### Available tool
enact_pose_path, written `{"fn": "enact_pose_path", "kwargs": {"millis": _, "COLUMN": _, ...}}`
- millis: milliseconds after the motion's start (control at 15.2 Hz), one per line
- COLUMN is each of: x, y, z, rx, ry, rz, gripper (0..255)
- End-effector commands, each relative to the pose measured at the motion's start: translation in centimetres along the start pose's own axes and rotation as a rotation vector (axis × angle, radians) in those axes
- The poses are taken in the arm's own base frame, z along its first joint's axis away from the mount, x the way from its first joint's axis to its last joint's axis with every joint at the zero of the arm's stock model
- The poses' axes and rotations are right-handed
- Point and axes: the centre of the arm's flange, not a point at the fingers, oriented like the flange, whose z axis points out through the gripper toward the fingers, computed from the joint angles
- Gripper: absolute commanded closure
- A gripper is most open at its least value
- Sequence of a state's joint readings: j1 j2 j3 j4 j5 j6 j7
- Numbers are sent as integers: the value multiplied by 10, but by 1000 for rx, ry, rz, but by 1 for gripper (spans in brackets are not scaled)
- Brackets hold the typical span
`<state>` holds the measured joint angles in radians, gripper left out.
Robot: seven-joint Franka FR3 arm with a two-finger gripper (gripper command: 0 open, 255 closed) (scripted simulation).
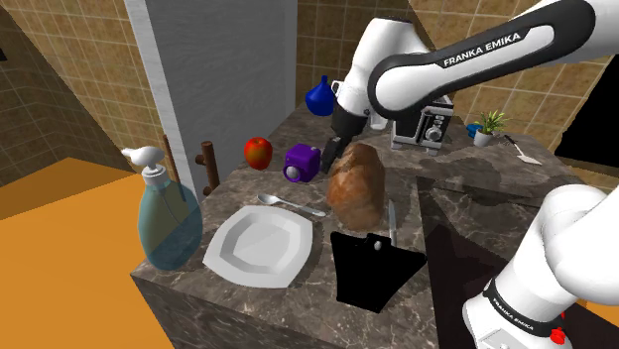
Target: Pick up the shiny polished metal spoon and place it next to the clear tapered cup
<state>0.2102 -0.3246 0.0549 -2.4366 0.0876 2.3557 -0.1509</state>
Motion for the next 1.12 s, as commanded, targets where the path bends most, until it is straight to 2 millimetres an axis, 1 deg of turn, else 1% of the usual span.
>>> {"fn": "enact_pose_path", "kwargs": {"millis": 0, "x": -7, "y": -18, "z": 39, "rx": 24, "ry": -144, "rz": -62, "gripper": 0}}
{"fn": "enact_pose_path", "kwargs": {"millis": 330, "x": 14, "y": -54, "z": 88, "rx": 25, "ry": -141, "rz": -210, "gripper": 0}}
{"fn": "enact_pose_path", "kwargs": {"millis": 792, "x": 9, "y": -54, "z": 124, "rx": 25, "ry": -141, "rz": -210, "gripper": 0}}
{"fn": "enact_pose_path", "kwargs": {"millis": 858, "x": 8, "y": -54, "z": 127, "rx": 25, "ry": -141, "rz": -210, "gripper": 0}}
{"fn": "enact_pose_path", "kwargs": {"millis": 1056, "x": 8, "y": -54, "z": 127, "rx": 25, "ry": -141, "rz": -210, "gripper": 0}}
